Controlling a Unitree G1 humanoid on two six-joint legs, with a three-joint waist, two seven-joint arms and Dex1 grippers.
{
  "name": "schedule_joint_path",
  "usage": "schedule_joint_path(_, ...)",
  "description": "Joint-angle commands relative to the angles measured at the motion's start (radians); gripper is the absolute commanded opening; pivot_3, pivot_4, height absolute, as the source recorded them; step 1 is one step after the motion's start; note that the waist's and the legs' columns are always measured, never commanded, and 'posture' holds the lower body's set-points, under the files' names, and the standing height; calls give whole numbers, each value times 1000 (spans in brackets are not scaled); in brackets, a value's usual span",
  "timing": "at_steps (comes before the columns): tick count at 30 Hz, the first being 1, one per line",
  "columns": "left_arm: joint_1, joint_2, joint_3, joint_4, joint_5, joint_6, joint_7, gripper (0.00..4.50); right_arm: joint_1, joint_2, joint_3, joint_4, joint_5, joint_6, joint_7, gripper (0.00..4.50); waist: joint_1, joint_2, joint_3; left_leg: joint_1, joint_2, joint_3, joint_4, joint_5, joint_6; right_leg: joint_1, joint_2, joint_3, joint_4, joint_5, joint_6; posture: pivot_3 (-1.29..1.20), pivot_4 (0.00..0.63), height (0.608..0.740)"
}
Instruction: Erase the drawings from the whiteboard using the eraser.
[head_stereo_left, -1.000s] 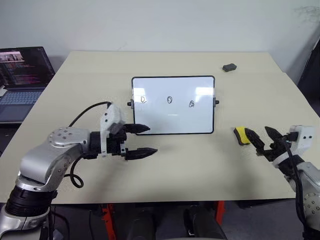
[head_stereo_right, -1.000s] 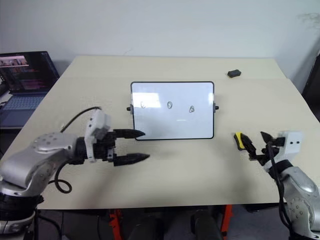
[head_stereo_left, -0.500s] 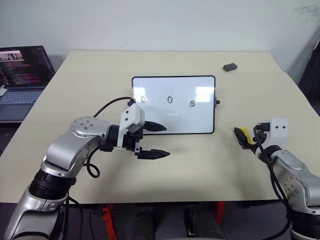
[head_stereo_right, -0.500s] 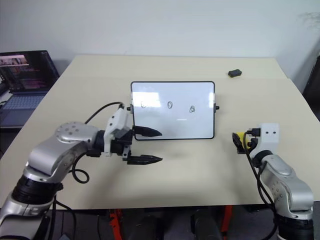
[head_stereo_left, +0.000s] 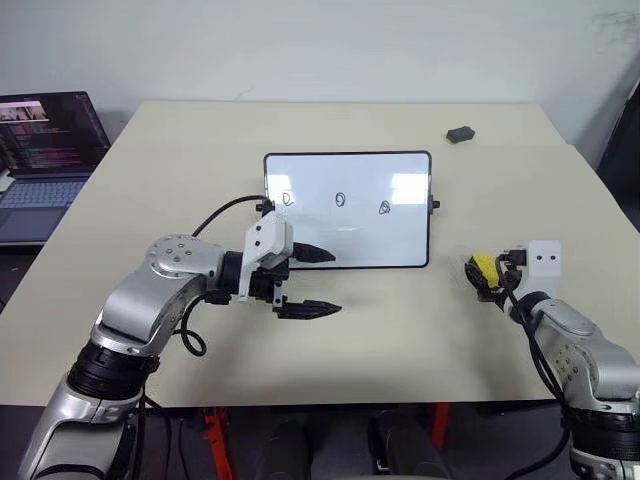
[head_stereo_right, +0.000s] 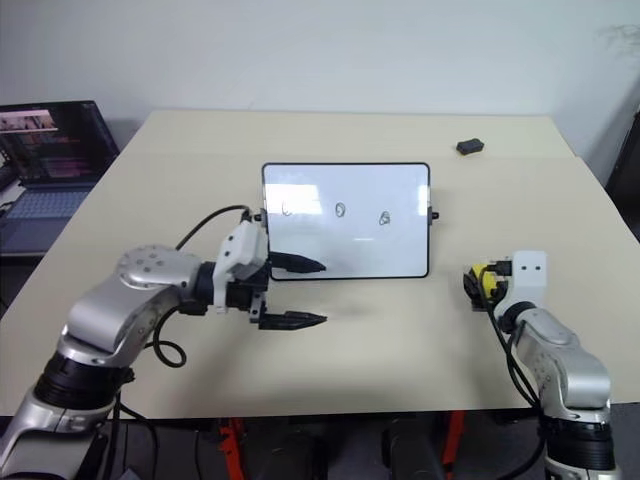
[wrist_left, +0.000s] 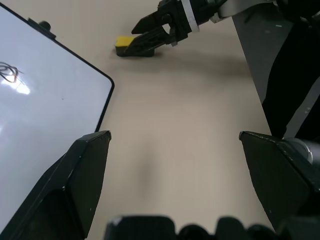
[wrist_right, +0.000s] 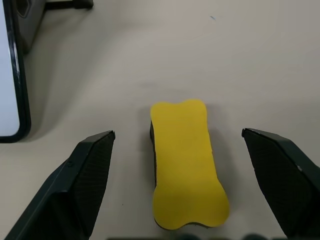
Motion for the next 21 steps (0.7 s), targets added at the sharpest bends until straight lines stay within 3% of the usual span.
schedule_joint_path(1, 4, -5, 1, -33, 4, -12, 5, 4500, -24, 8, -9, 16, -24, -47, 12, 4455, 1, 0, 0, 0, 0, 0, 0, 0, 0, 0, 0, 0, 0, 0, 0, 0, 150, 740)
schedule_joint_path(20, 50, 3, 23, -109, -7, 27, 37, 4500, -94, 16, -16, 164, -97, -145, 68, 4455, 0, 0, 0, 1, 0, 0, 0, 0, 0, 0, 0, 0, 2, 0, 0, 0, 150, 740)
schedule_joint_path(21, 51, 4, 23, -112, -7, 28, 38, 4500, -95, 16, -18, 164, -97, -146, 69, 4294, 0, 0, 0, 1, 0, 0, 0, 0, 0, 0, 0, 0, 2, 0, 0, 0, 150, 740)
